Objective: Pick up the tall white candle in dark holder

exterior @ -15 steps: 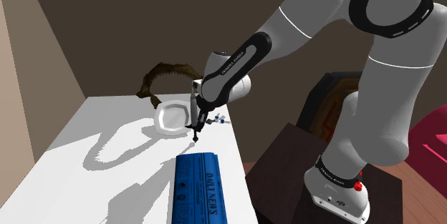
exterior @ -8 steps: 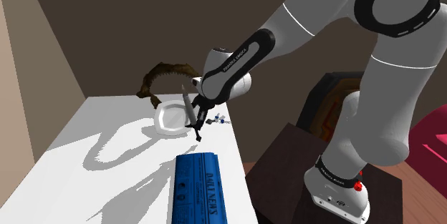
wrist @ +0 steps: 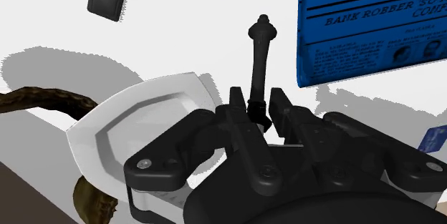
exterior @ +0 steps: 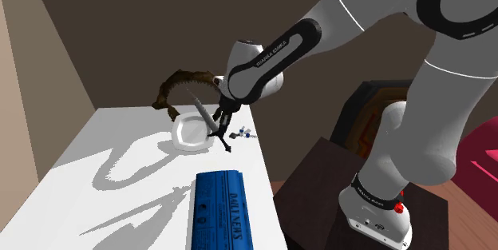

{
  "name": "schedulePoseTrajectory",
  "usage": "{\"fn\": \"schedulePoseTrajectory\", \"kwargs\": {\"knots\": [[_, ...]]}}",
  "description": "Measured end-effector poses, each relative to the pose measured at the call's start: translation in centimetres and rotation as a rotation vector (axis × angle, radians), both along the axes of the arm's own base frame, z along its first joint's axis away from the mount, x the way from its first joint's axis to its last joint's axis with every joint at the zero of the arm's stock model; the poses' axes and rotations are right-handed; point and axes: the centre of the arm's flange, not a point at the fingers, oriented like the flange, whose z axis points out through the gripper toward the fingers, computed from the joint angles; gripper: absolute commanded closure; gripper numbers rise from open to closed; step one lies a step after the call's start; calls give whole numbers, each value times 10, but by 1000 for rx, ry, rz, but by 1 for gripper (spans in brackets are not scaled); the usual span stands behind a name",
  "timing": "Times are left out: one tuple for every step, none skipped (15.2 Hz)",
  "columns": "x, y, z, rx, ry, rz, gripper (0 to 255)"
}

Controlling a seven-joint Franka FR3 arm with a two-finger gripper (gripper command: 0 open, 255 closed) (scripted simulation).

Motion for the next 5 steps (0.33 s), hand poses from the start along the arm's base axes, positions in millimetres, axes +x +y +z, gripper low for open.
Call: {"fn": "schedulePoseTrajectory", "kwargs": {"knots": [[0,0,5,0,0,0,255],[0,0,11,0,0,0,255],[1,0,16,0,0,0,255],[0,0,21,0,0,0,255],[1,1,24,0,0,0,255]]}}
